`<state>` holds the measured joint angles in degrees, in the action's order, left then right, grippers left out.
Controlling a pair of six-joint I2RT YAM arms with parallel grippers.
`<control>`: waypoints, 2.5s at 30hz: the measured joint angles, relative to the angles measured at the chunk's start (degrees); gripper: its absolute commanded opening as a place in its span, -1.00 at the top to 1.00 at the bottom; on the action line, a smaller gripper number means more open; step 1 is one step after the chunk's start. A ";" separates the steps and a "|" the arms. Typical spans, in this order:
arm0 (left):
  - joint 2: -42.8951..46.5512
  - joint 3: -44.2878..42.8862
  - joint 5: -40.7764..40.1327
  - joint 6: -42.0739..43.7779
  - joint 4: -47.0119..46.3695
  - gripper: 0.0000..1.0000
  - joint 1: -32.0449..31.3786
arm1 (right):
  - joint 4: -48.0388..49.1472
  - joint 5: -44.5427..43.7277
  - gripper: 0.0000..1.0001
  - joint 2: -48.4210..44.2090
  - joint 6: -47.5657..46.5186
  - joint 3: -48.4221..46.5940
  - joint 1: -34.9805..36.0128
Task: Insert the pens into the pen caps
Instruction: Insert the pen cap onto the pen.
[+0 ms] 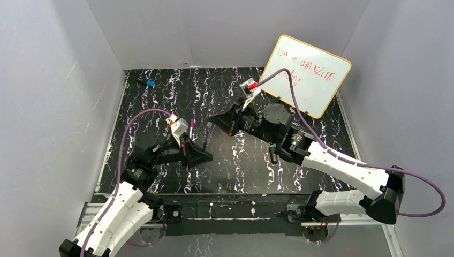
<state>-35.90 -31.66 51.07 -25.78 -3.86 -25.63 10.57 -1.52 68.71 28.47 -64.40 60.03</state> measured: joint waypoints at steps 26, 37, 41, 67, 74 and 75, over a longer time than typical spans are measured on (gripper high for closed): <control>-2.82 -2.56 0.00 1.07 -0.44 1.00 0.00 | -0.09 -0.04 0.97 0.00 -0.02 -0.02 0.00; -1.09 -1.60 0.02 0.66 -0.13 1.00 0.00 | -0.09 0.04 0.97 0.04 -0.02 -0.11 0.00; -1.99 -1.62 0.02 1.09 -0.13 1.00 0.00 | -0.07 0.02 0.97 0.04 -0.02 -0.44 0.00; -3.37 -3.43 -0.68 2.86 0.50 1.00 0.00 | -0.11 -0.02 0.97 0.02 -0.04 -0.52 0.00; -4.46 -4.48 -1.14 3.52 0.52 1.00 0.00 | -0.13 0.20 0.97 0.02 -0.04 -0.52 0.00; -4.63 -4.81 -1.22 3.74 0.63 1.00 0.00 | -0.13 0.20 0.97 0.02 -0.07 -0.52 0.00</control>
<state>-40.53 -36.47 49.84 -22.04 -3.22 -25.63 10.44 -1.32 68.73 28.40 -64.93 60.03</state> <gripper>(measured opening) 0.096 0.080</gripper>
